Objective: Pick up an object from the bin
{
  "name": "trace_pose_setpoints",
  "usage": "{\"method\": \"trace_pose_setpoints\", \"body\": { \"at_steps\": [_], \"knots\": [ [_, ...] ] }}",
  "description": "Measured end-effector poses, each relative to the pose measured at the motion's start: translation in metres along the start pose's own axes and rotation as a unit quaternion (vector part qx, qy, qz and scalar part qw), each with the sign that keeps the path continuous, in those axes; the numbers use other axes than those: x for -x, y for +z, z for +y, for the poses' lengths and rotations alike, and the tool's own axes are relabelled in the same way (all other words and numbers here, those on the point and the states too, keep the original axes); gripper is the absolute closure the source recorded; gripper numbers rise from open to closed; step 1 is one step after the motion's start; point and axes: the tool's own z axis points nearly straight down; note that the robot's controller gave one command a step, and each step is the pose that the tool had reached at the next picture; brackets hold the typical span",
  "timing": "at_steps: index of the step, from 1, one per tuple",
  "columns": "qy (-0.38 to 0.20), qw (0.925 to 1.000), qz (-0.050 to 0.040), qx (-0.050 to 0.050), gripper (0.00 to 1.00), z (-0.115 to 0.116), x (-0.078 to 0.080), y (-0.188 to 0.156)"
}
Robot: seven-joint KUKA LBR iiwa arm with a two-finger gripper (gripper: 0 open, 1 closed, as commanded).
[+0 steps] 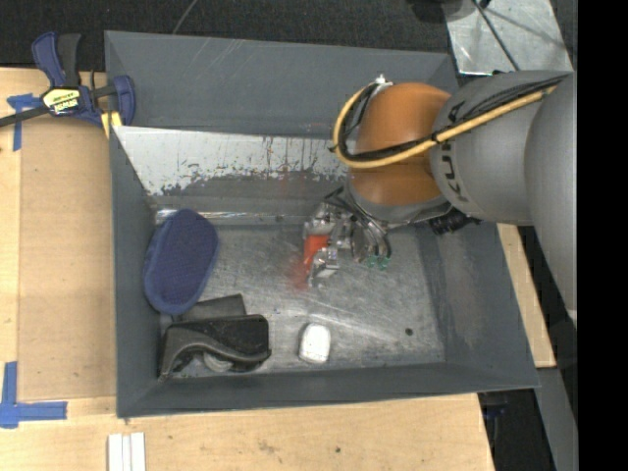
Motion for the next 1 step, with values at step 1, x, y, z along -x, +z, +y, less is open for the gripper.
{"method": "trace_pose_setpoints", "body": {
  "at_steps": [1],
  "knots": [
    [-0.001, 1.0000, 0.0010, 0.000, 1.00, 0.0000, 0.0009, -0.0005]
  ]
}}
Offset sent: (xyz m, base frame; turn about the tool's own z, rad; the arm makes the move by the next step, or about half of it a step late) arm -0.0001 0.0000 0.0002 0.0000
